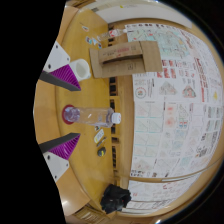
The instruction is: Pour water
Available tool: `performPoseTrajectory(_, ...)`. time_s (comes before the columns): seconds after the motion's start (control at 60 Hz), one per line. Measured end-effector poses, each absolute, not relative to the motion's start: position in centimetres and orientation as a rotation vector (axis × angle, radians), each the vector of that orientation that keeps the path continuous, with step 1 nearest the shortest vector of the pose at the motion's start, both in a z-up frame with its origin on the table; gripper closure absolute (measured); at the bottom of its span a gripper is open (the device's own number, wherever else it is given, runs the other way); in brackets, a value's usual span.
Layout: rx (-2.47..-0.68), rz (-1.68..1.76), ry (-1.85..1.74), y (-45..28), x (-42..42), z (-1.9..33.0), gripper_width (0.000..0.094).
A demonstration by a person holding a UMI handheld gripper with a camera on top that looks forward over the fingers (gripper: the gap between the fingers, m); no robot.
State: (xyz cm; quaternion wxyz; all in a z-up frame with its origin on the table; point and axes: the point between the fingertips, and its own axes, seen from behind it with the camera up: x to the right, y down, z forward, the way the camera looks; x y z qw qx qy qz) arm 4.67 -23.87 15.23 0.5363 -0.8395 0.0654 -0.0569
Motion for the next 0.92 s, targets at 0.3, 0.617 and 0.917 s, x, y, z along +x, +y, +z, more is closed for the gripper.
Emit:
performPoseTrajectory(0.3, -2.030, -0.197, 0.142, -41.2, -1.2, 20.0, 0.0085)
performPoseTrajectory(0.617, -1.998, -0.207, 0.125, -52.1, -4.9, 23.5, 0.0085)
performPoseTrajectory(0.917, -1.976, -0.238, 0.120, -54.4, -4.2, 24.9, 0.0088)
